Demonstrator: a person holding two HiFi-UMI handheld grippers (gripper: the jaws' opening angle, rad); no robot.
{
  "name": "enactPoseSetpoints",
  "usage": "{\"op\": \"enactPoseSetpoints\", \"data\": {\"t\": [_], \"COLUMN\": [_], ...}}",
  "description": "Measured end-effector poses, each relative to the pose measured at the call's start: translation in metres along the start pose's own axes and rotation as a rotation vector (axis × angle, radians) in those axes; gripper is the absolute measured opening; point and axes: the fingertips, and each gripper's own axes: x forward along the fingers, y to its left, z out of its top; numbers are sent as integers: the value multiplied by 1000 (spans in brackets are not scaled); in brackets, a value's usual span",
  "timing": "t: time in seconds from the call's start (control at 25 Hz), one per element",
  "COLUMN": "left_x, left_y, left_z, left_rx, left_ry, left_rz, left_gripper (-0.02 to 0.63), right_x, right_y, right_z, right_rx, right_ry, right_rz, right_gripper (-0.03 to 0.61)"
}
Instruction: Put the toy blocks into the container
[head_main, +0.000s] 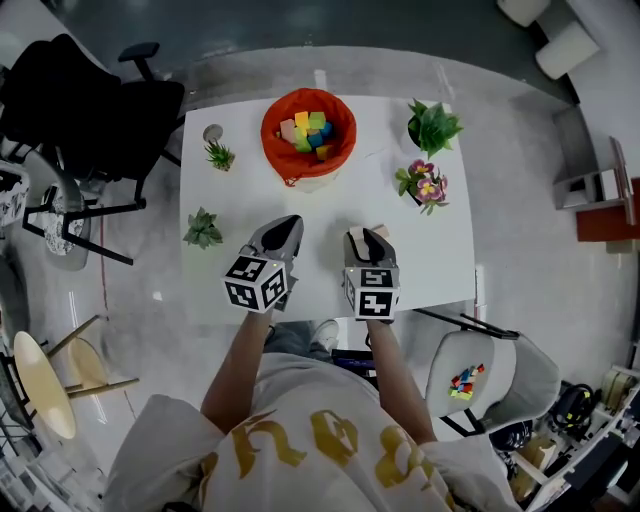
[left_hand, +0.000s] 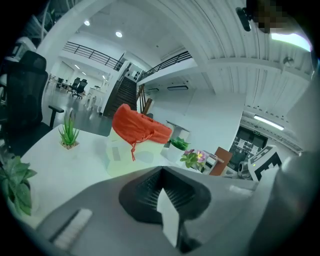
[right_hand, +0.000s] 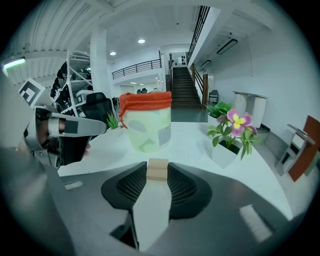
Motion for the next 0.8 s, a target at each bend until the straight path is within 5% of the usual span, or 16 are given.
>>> {"op": "enactPoseSetpoints", "data": {"t": [0.8], "left_x": [-29], "left_y": [-17], "left_z": [55], "left_rx": [30], "left_ry": [-106], "left_rz": [4], "left_gripper": [0], "right_x": [-28], "right_y": [11], "right_z": [61], "right_rx": [-29], "right_ry": [-150], "right_rz": [18], "right_gripper": [161]}}
